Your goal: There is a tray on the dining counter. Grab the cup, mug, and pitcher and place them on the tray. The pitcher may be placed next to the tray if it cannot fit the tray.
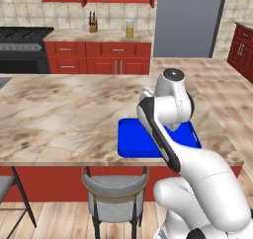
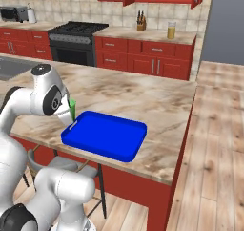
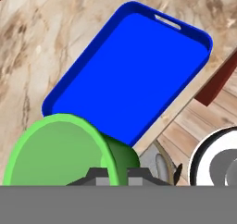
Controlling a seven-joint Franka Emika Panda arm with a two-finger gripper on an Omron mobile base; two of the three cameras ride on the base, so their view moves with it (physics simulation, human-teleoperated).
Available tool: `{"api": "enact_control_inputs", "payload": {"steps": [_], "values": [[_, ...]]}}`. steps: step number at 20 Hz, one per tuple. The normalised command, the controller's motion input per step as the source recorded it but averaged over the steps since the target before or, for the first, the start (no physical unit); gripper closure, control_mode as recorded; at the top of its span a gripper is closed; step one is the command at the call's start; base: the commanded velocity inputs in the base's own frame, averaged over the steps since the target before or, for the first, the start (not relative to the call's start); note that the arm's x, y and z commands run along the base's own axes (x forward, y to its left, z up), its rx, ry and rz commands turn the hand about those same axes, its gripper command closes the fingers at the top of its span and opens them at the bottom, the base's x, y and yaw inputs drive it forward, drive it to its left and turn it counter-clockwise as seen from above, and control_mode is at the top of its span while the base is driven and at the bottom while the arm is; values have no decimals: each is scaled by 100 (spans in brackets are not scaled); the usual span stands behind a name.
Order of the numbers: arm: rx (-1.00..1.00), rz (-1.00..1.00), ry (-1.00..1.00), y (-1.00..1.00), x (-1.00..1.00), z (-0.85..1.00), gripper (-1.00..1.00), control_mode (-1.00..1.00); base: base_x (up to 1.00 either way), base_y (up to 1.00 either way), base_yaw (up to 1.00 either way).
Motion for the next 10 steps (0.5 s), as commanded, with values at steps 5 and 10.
{"api": "enact_control_inputs", "payload": {"steps": [5, 10], "values": [[0, 0, 0, 0, 41, -13, 100, -100, 0, 0, 0], [0, 0, 0, 0, 43, -14, 100, -100, 0, 0, 0]]}}
